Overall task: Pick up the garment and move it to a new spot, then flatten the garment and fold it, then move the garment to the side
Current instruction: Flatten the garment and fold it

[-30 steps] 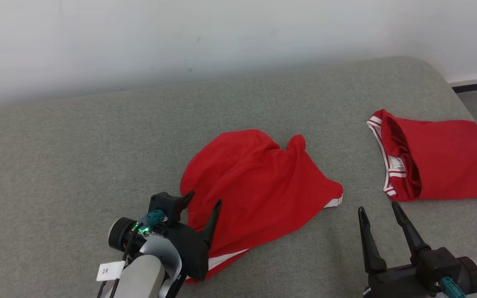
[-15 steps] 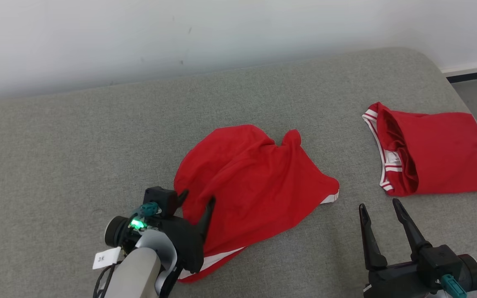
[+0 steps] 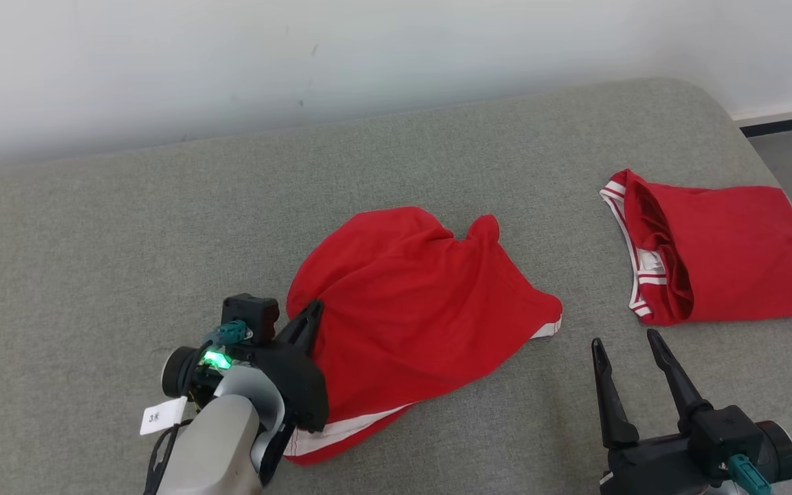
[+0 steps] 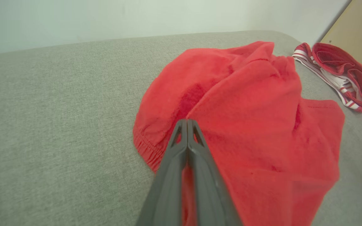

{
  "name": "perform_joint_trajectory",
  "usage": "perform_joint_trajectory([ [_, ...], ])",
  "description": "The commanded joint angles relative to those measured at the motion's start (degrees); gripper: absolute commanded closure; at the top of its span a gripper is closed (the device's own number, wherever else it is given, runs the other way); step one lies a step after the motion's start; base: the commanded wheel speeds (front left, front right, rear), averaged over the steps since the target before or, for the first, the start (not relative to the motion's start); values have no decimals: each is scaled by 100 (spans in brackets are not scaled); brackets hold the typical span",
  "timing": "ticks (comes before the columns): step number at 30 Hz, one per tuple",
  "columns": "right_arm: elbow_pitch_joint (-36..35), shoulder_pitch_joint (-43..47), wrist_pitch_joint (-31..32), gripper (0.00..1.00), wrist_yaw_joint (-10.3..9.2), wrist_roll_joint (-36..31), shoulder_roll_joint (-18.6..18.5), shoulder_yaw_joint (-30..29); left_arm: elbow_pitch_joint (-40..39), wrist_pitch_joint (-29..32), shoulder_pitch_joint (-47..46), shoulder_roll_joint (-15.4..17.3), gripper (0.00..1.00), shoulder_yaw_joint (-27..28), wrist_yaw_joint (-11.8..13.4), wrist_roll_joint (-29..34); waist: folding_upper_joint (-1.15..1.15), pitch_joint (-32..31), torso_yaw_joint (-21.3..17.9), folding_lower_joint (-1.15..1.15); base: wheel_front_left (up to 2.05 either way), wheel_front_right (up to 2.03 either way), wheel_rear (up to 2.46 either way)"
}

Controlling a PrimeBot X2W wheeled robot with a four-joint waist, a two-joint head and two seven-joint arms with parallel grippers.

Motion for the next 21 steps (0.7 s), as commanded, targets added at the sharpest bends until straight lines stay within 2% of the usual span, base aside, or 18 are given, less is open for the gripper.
perform_joint_trajectory([
  [1,12,-25,-25,0,-15,46,9,-3,51,-70,-113,7,100,40,50,-14,0,-1,-7,0,0,0,0],
  [15,48,-108,-25,0,-15,25,-31,125,462,-327,-650,470,100,403,665,54,0,102,-131,0,0,0,0],
  [20,65,-133,-25,0,-15,42,-61,154,495,-347,-812,592,100,353,717,170,0,129,-176,0,0,0,0],
  [21,69,-145,-24,0,-15,46,-65,152,455,-352,-835,599,44,356,747,190,0,131,-180,0,0,0,0],
])
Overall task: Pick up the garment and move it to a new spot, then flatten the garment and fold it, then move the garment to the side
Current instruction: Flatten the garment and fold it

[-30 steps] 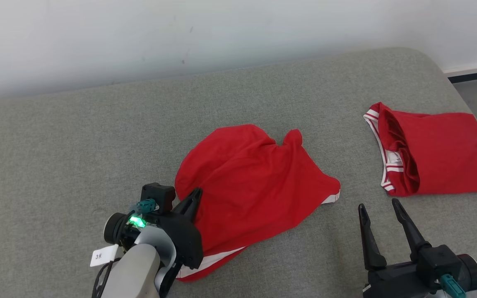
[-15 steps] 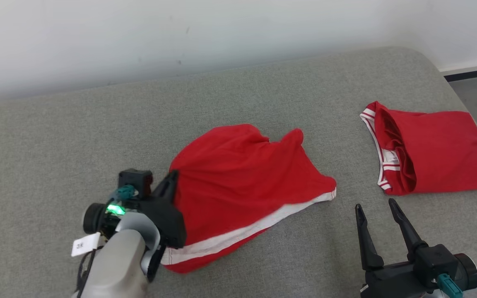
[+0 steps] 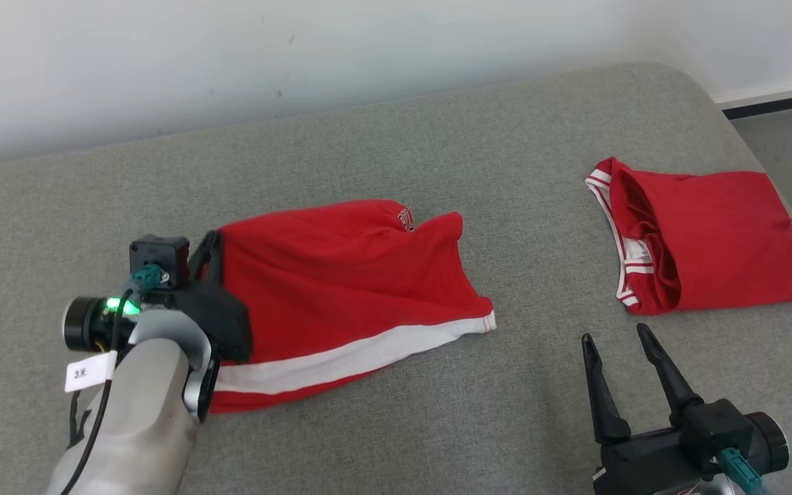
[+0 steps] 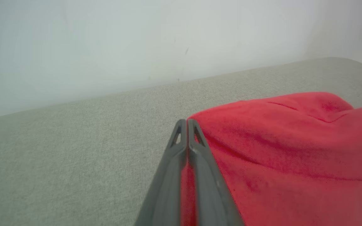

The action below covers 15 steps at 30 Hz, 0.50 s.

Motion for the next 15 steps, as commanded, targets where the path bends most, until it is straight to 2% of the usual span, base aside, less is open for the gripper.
perform_joint_trajectory([
  [1,10,-42,-24,0,-15,49,-29,-1,-65,-35,-64,30,0,11,27,47,-1,2,0,0,0,0,0],
  [10,-22,74,-23,0,-15,41,-10,-188,-1121,-34,620,172,0,378,169,255,-1,-137,255,0,0,0,0],
  [15,-31,116,-23,0,-15,29,2,-243,-2205,-34,1413,150,0,864,248,347,-1,-296,501,0,0,0,0],
])
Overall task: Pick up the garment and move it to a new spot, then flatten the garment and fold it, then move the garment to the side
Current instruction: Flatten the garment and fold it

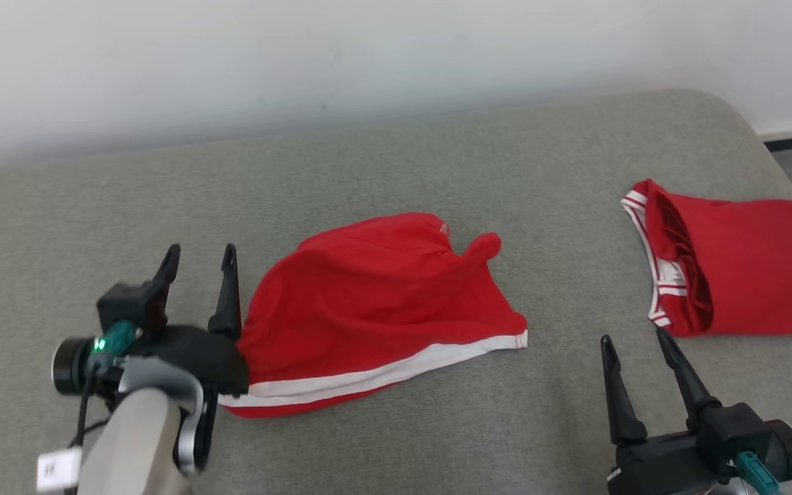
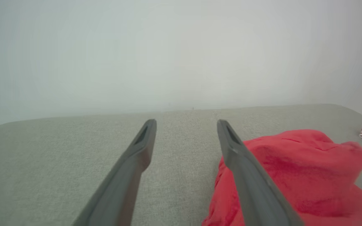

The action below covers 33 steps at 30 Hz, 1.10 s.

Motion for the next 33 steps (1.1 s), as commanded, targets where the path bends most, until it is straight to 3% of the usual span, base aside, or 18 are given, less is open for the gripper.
perform_joint_trajectory([
  [1,-1,53,-23,0,-15,30,-5,-24,-147,-22,188,-15,0,70,20,43,0,-146,170,0,0,0,0],
  [5,14,89,-24,0,-15,20,2,-79,-1062,-22,919,-148,0,460,34,323,0,-293,396,0,0,0,0],
  [13,132,150,-23,0,-15,-37,-66,-55,-2200,-16,2192,-383,0,875,-204,929,0,-559,708,0,0,0,0],
  [24,485,203,-23,0,-15,19,-258,-28,-2396,-15,2975,-448,0,1335,-668,1301,0,-748,829,0,0,0,0],
  [33,602,230,-23,0,-15,-2,-217,-14,-2602,-13,3256,-605,0,1617,-709,1346,0,-760,772,0,0,0,0],
])
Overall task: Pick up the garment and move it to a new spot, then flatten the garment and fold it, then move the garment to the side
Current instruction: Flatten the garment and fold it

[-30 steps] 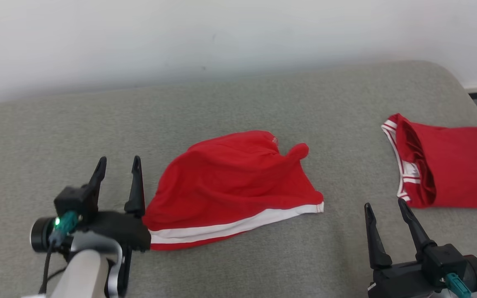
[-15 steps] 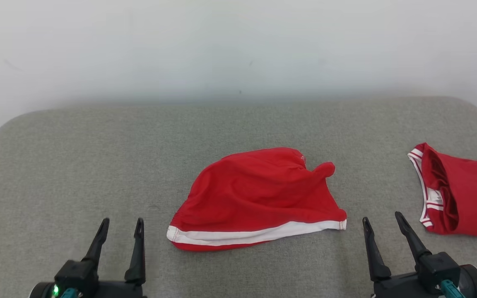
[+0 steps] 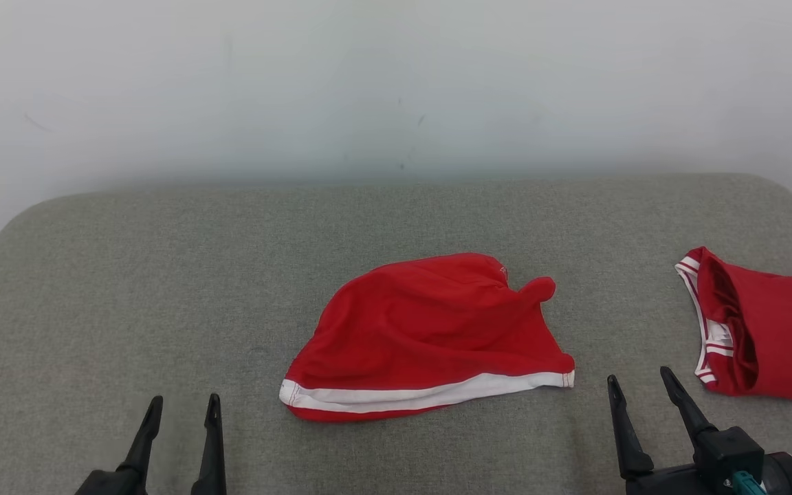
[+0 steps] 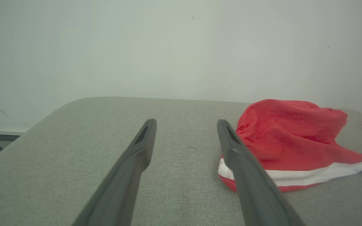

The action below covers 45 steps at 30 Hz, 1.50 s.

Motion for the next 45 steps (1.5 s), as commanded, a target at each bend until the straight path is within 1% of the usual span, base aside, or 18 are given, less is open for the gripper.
perform_joint_trajectory([
  [1,12,58,-23,0,-15,28,22,-8,-32,1,141,-44,0,28,17,32,0,16,-13,1,0,0,0],
  [10,29,50,-23,0,-15,-22,32,0,73,1,61,-90,0,91,-106,146,0,42,21,1,0,0,0],
  [24,123,-23,-23,0,-15,72,70,8,233,1,107,-118,0,29,-131,216,0,45,-2,1,0,0,0],
  [26,229,-74,0,0,-15,114,77,4,574,1,85,-119,0,-82,-181,236,0,63,-2,1,0,0,0],
  [28,351,-165,142,0,-15,140,62,-14,966,0,-124,-105,0,-274,-222,328,0,93,10,1,0,0,0],
  [35,1012,-724,942,0,-15,139,-54,75,2037,2,-945,-105,0,-593,-284,284,0,344,-33,1,0,0,0],
  [38,1368,-1073,1049,0,-15,140,-93,160,2434,8,-1345,-113,0,-721,-285,251,0,518,-58,1,0,0,0],
  [39,1368,-1073,1049,0,-15,140,-93,160,2434,8,-1345,-113,0,-721,-285,251,0,518,-58,1,0,0,0],
  [41,1615,-1328,1032,0,-15,132,-110,225,2672,10,-1576,-113,0,-811,-271,241,0,635,-66,1,0,0,0],
  [45,2159,-1787,1034,0,-15,88,-133,379,3086,24,-2014,-116,0,-966,-194,121,0,855,-61,1,0,0,0],
])
